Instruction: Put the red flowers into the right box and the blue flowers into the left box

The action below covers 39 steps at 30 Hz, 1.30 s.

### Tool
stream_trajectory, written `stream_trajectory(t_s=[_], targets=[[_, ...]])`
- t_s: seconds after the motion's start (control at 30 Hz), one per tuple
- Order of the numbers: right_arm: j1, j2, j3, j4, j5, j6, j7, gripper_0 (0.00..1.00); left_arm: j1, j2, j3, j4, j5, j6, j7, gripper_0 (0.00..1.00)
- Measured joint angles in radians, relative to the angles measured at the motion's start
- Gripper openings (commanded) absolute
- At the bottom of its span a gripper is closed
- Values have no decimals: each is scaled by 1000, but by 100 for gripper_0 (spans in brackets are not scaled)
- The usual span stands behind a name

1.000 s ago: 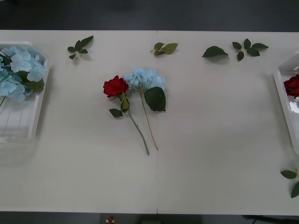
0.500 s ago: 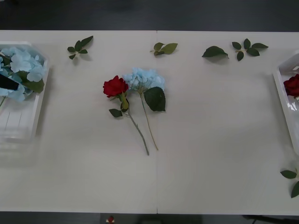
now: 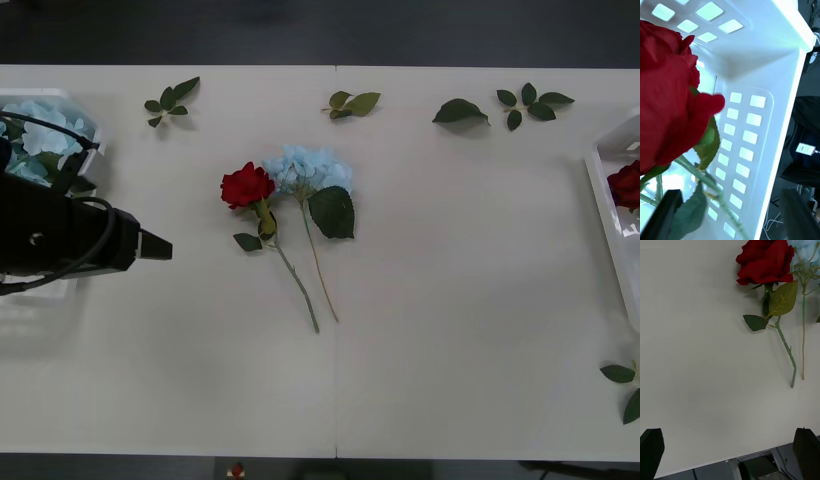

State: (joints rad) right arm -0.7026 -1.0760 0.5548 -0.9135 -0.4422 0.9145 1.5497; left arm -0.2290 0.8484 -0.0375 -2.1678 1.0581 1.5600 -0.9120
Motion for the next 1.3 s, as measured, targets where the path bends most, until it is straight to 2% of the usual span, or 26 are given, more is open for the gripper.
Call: stream_trajectory(t_s=[0.1,0.23,0.37,0.5,0.67,0.87,1.03,1.3], targets=[[0,0,0,0,-14,-11,0,99,-16,-16,-82,-38,-68,-8,167,100],[-2,0,0,0,-80,-13,14,100,-76,-18,-221,-62,-175,-12,205,100],[-18,0,-3,0,-249,-1,194,100,-159,-19,-387,-71,-343,-12,318,100],[-32,-1,-44,-3,-425,52,288,100,-225,-62,-499,-43,-408,-12,437,100],[-32,-33,-70,-67,-645,82,392,100,-292,-196,-523,107,-455,5,430,100],[-33,-80,-81,-99,-885,152,570,100,-409,-343,-595,348,-545,40,430,100],[-33,-83,-116,-99,-1111,186,703,100,-489,-414,-657,529,-554,11,429,100],[-27,-86,-114,-108,-1474,276,900,100,-558,-462,-739,742,-555,-103,429,100]])
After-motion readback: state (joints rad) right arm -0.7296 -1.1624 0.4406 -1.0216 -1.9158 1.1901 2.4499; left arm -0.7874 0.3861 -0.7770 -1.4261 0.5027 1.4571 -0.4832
